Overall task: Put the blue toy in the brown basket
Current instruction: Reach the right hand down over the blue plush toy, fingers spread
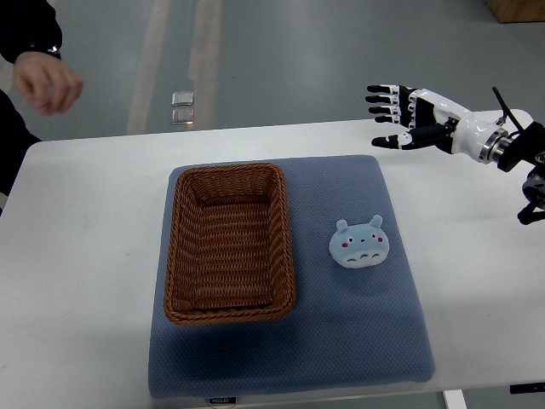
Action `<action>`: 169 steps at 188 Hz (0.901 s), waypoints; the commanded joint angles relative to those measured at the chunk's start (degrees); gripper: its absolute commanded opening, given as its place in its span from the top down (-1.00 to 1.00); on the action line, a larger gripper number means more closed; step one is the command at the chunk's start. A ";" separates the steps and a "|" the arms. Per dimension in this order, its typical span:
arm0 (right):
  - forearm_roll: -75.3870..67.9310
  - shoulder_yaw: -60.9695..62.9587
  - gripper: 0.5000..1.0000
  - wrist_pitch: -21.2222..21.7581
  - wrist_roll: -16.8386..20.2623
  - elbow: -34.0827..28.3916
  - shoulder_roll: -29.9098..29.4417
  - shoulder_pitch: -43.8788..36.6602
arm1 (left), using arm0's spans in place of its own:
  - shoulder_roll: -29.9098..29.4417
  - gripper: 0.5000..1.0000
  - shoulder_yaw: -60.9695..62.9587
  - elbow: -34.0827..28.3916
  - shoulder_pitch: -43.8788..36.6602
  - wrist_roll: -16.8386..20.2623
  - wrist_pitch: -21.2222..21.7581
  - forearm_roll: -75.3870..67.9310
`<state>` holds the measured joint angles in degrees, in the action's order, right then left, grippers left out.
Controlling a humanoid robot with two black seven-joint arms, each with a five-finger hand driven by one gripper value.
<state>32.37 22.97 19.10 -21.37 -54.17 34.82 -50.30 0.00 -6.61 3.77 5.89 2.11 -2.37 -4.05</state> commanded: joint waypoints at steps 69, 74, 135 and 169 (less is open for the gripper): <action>14.12 -10.75 -0.65 2.52 -2.36 -5.24 3.85 -8.06 | 0.00 -1.00 0.02 0.00 0.09 0.00 0.00 0.01; 14.82 -11.46 -0.65 2.52 -2.54 -5.42 3.85 -8.59 | 0.00 -1.00 0.02 0.00 0.09 0.00 0.00 0.01; 22.12 -22.97 -0.65 2.60 -3.59 -11.22 4.99 -15.44 | 0.00 -1.00 0.02 0.00 0.09 0.00 0.00 0.01; 24.67 -28.60 -0.65 2.34 -3.68 -12.80 4.47 -18.96 | 0.00 -1.00 0.02 0.00 0.00 0.00 0.00 0.01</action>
<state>55.96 -2.88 21.71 -25.03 -66.48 39.81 -67.82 0.00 -6.59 3.78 5.96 2.11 -2.37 -4.05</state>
